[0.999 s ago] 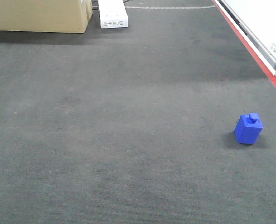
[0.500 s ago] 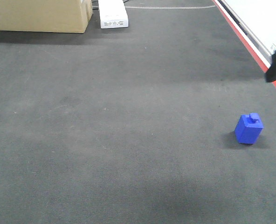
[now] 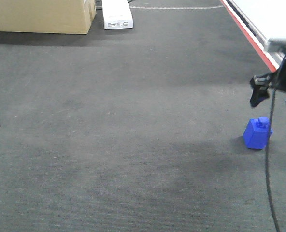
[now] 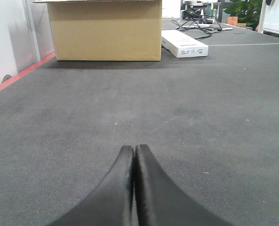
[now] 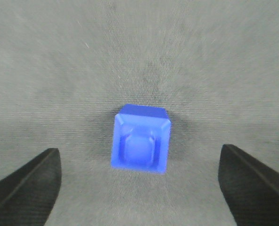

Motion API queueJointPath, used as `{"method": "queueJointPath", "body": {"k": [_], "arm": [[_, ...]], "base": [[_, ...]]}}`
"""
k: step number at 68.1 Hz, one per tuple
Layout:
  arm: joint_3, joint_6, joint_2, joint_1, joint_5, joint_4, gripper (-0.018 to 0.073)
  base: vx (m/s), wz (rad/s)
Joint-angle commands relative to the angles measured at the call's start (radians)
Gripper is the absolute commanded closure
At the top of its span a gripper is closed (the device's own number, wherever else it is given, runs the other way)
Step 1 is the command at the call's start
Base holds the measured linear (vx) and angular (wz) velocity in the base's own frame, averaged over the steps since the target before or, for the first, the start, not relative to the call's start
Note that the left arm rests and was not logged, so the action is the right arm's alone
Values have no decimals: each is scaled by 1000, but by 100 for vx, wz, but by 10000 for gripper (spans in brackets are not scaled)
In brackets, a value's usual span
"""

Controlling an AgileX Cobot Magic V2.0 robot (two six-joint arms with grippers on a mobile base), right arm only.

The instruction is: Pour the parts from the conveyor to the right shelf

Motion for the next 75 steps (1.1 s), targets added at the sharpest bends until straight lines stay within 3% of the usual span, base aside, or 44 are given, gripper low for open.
{"method": "queueJointPath", "body": {"k": [1,26,41,48,64,75], "arm": [[-33,-11,-7,-6,18,2,-61],[-33,-11,101,-6,-18,3,-40],[-32,-14,134,-6,-32,2,36],[-32,-7,147,-6,-28,2,133],[-30,-17,141,-6,-13,2,576],[-30,-36,114,-6,-2,9,569]], "base": [[0,0],[0,0],[0,0],[0,0],[0,0],[0,0]]}}
